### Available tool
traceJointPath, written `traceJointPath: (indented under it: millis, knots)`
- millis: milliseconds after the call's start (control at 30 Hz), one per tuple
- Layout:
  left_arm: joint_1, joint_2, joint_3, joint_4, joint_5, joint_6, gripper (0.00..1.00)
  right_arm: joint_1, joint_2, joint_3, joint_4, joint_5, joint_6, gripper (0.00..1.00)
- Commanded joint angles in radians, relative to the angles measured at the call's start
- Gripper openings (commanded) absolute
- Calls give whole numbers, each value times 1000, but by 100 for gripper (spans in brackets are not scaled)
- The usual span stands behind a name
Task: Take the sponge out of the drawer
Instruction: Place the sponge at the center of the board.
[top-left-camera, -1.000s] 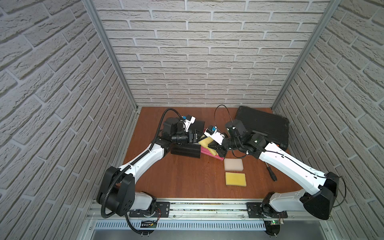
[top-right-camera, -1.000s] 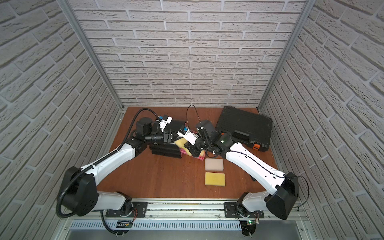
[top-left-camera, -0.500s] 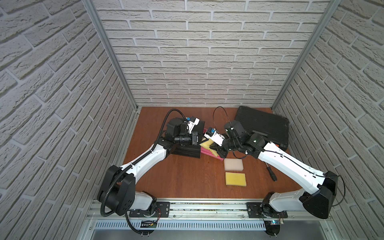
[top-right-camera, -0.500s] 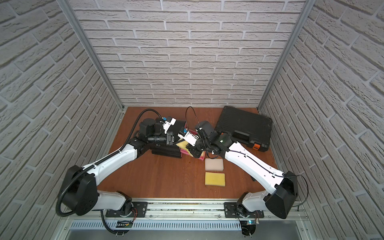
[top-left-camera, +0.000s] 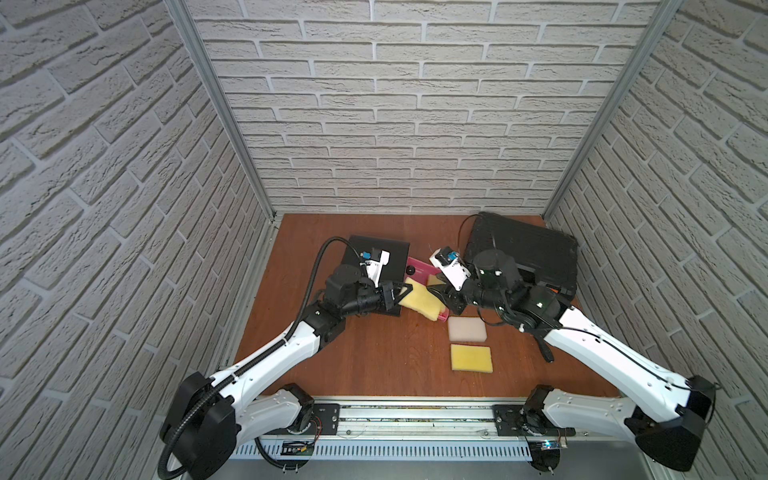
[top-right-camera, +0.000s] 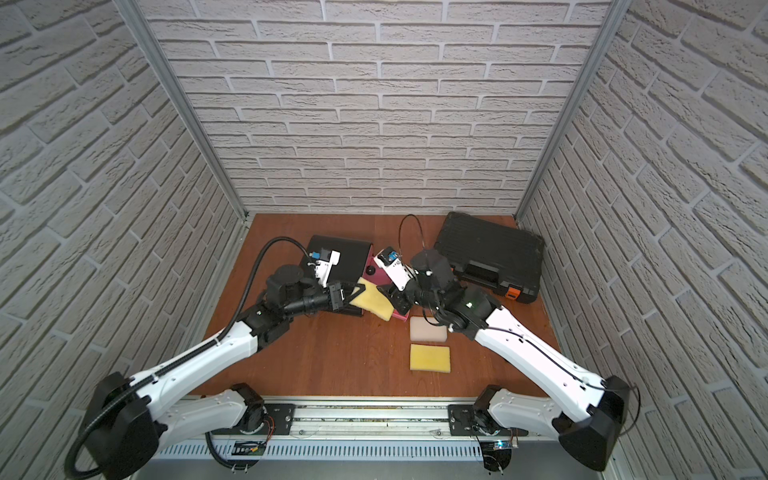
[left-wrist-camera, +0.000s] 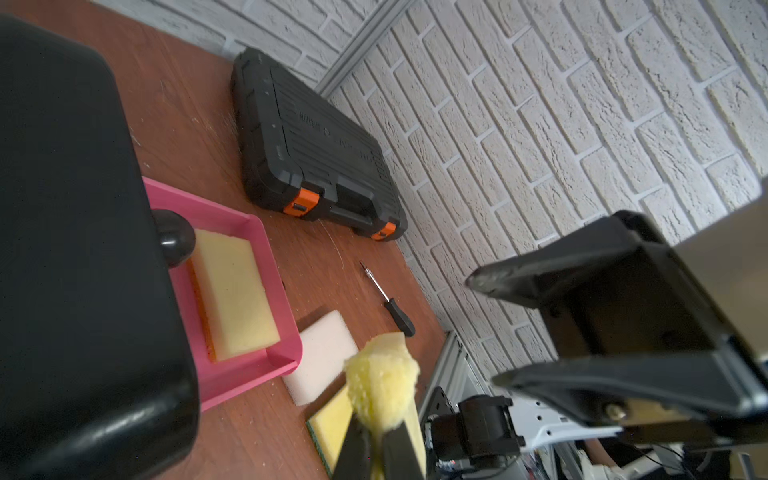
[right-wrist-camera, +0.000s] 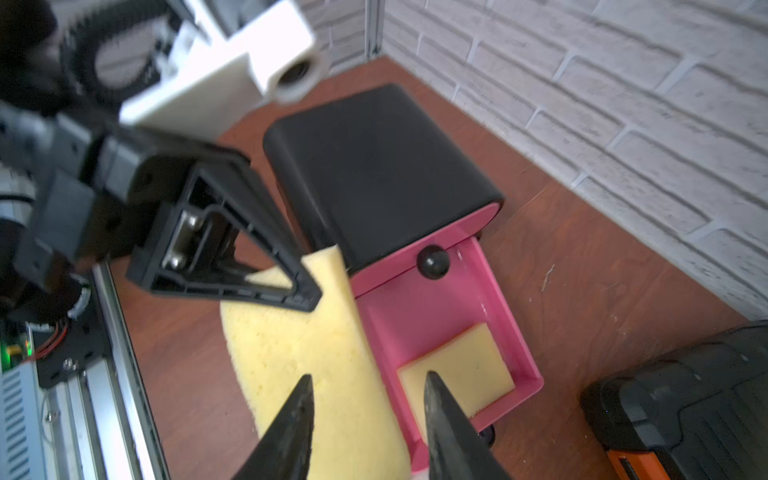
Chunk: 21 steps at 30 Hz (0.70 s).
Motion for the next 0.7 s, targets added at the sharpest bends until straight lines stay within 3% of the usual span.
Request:
traceJointPath:
  millis: [0, 167, 300, 500, 667]
  knots:
    - [-82, -72, -102, 150, -262, -43, 0, 1, -82, -68, 159, 28, 98, 47]
    - [-226, -144, -227, 191, -534, -72, 0, 1, -101, -92, 147, 86, 155, 48]
    - [-331, -102, -296, 267, -739, -114, 0, 1, -109, -120, 156, 118, 184, 48]
    - [-410, 100, -340, 435, -880, -220, 0, 1, -138, -149, 150, 130, 201, 49]
    - [-442, 317, -342, 614, -925, -269, 0, 1, -168, -190, 174, 135, 205, 49]
